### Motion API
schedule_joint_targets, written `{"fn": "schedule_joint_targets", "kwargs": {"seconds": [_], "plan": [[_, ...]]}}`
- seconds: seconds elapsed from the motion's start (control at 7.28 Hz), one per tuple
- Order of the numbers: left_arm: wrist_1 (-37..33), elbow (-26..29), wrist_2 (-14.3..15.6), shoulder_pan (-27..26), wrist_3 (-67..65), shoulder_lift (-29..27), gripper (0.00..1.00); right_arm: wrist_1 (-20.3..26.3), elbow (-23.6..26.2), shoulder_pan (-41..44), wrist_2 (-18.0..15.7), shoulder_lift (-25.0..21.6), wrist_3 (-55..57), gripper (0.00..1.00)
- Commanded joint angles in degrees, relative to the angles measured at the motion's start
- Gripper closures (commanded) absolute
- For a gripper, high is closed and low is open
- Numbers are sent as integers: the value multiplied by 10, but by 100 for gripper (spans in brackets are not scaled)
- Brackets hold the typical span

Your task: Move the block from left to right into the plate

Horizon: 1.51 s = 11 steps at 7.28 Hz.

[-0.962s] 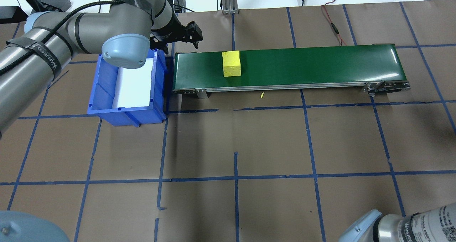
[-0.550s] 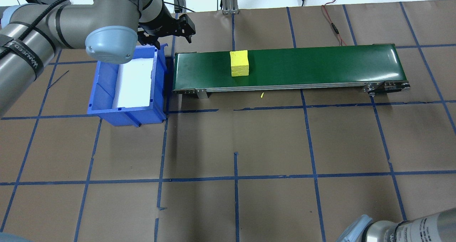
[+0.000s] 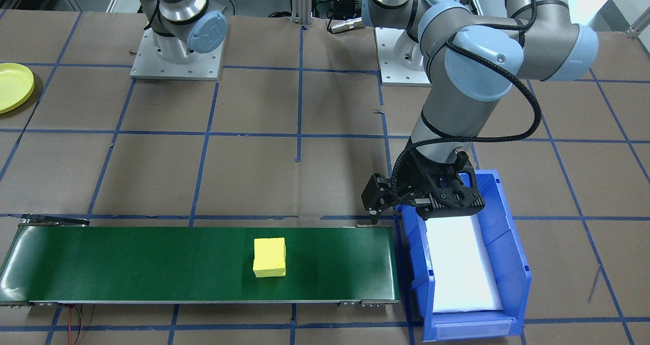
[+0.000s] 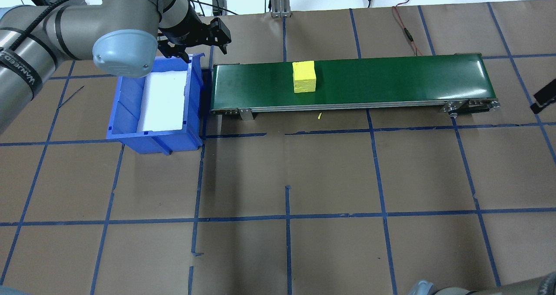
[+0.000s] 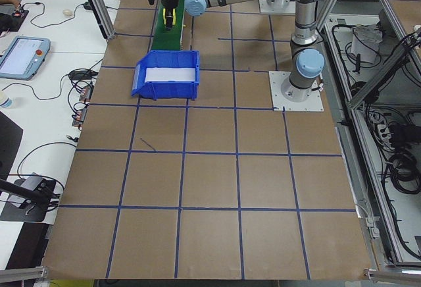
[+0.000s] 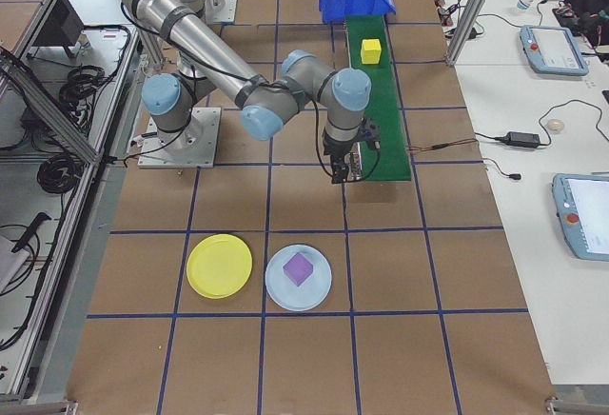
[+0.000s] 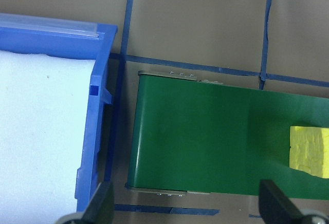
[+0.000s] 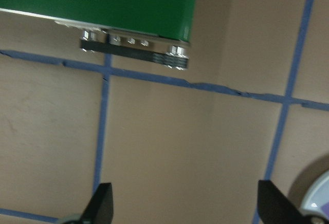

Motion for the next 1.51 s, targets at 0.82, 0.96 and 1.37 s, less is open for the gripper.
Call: {"fn": "schedule_joint_targets", "kwargs": {"seconds": [0.82, 0.96, 1.37], "plan": [[-2, 5, 4, 0, 0, 4, 0, -49, -61, 204, 132, 78, 308, 0], [-28, 5, 7, 0, 1, 9, 0, -81, -65, 223, 139, 98, 346, 0], [-99, 3, 10, 20, 8, 38, 0, -87, -94, 233, 139, 128, 361, 0]]}}
